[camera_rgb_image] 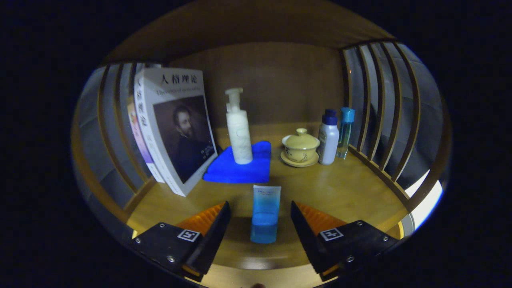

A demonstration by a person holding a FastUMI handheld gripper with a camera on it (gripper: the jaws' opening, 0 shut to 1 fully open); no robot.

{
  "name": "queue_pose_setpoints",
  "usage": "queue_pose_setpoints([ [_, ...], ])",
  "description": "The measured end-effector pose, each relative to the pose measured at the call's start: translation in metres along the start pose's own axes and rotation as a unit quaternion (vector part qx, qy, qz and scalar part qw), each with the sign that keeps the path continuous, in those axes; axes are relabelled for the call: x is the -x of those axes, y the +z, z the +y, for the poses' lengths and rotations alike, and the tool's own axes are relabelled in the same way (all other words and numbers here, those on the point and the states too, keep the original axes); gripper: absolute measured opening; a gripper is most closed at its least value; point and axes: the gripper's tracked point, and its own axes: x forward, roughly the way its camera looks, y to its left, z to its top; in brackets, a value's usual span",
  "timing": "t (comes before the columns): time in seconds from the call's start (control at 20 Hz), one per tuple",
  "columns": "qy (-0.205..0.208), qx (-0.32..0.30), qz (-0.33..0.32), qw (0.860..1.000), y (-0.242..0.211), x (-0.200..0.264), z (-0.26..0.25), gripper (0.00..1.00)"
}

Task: Pull open the drawer, take out the items inside it, and place them on the countertop above the cabinet.

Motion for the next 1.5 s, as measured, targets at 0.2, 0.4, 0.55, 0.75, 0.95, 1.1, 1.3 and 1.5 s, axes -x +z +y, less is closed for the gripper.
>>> queue_pose_setpoints([
  [0.2, -0.003, 0.006, -0.075, 0.997, 0.027, 0.063, -0.002, 0.94],
  [0.4, -0.012, 0.052, -0.132, 0.99, 0.03, 0.117, -0.004, 0.94],
  [0.55, -0.02, 0.094, -0.166, 0.981, 0.028, 0.167, 0.003, 0.94],
  [0.75, 0.004, 0.098, -0.223, 0.97, 0.018, 0.236, 0.029, 0.94],
  [0.95, 0.038, 0.096, -0.246, 0.964, -0.028, 0.292, 0.05, 0.94],
  [1.1, 0.073, 0.093, -0.236, 0.965, -0.07, 0.317, 0.062, 0.94],
  [1.3, 0.064, 0.095, -0.183, 0.976, -0.125, 0.321, 0.041, 0.95],
  [1.5, 0.028, 0.099, -0.153, 0.983, -0.162, 0.309, 0.012, 0.95],
])
